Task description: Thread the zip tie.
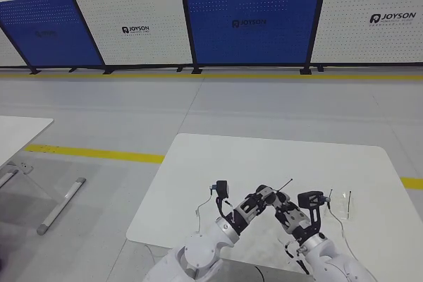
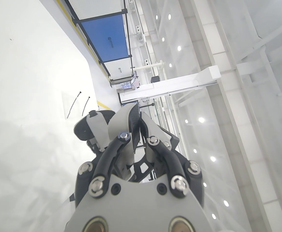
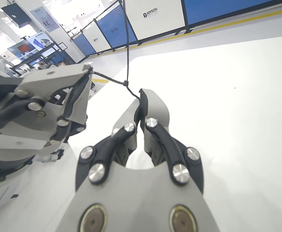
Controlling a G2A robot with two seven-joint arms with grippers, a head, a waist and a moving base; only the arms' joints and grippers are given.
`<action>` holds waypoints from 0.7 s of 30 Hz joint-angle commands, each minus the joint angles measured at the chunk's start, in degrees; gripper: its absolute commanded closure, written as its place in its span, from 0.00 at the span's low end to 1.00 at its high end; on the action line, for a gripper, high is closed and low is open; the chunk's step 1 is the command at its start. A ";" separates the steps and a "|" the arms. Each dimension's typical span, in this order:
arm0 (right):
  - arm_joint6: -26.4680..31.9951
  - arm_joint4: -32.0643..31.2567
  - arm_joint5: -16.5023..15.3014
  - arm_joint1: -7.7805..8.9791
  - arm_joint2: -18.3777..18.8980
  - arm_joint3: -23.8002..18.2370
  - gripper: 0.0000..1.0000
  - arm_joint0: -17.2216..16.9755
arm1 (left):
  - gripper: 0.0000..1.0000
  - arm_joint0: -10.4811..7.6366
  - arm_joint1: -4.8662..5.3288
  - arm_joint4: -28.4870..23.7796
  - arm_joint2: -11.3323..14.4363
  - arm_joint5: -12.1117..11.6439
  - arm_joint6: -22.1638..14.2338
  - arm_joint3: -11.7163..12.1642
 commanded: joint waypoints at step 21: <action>0.62 -0.28 -0.33 0.17 0.23 1.37 1.00 -0.40 | 1.00 1.52 0.10 1.77 0.57 -1.56 0.29 -4.50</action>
